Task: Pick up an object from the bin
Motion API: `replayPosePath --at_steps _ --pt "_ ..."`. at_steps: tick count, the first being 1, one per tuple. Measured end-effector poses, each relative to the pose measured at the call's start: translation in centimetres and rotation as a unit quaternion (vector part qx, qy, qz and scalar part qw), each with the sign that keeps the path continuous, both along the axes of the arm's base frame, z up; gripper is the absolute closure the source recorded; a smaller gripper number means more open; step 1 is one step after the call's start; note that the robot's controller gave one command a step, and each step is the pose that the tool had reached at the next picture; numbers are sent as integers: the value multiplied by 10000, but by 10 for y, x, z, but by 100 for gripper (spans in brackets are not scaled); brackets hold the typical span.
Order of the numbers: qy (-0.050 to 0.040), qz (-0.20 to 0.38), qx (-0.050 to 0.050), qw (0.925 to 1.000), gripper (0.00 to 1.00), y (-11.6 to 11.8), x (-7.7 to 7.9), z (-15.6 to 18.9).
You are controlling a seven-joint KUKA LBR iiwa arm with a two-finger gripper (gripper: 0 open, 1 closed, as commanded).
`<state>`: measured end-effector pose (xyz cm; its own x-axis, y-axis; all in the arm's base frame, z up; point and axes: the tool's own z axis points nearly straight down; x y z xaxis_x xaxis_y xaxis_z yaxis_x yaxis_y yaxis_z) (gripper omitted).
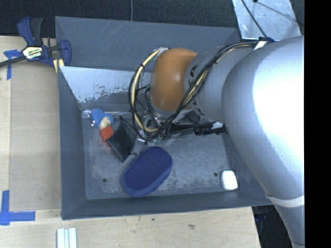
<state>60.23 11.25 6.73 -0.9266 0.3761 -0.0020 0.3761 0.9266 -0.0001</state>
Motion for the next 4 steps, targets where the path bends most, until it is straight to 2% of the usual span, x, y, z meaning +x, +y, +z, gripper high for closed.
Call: replayPosePath --at_steps 1,2,3,4 --pt "-24 10 5 10000 100 1 1 4" --pt "-17 12 5 10000 0 1 1 3" --pt "-23 14 6 10000 100 1 1 4" --pt "-39 106 17 9999 100 26 -10 74"
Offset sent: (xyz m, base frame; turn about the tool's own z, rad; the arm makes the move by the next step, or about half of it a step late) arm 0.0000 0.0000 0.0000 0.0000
